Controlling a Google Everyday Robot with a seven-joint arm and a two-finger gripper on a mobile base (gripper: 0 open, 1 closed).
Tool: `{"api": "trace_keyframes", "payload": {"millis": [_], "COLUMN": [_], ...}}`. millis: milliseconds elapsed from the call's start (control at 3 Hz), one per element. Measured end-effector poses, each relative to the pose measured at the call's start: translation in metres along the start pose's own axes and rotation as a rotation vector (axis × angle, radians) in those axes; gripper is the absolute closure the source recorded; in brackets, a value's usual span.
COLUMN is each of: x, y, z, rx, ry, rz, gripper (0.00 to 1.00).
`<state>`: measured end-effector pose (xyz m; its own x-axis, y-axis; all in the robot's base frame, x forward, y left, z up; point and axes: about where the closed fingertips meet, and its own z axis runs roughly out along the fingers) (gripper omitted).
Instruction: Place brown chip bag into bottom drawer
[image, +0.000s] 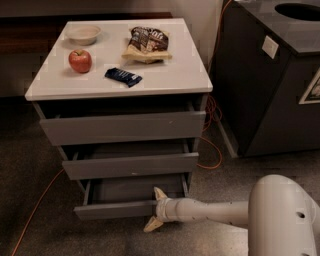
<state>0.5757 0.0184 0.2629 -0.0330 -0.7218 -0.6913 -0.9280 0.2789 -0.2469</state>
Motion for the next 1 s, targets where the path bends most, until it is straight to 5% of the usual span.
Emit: {"api": "trace_keyframes", "payload": {"millis": [333, 1000], "x": [-0.036, -0.044], "y": [0.015, -0.003], "z": [-0.031, -0.043], "rx": [0.024, 0.03], "ry": [-0.037, -0.077], "rz": [0.007, 0.075], "gripper": [0.18, 0.72]}}
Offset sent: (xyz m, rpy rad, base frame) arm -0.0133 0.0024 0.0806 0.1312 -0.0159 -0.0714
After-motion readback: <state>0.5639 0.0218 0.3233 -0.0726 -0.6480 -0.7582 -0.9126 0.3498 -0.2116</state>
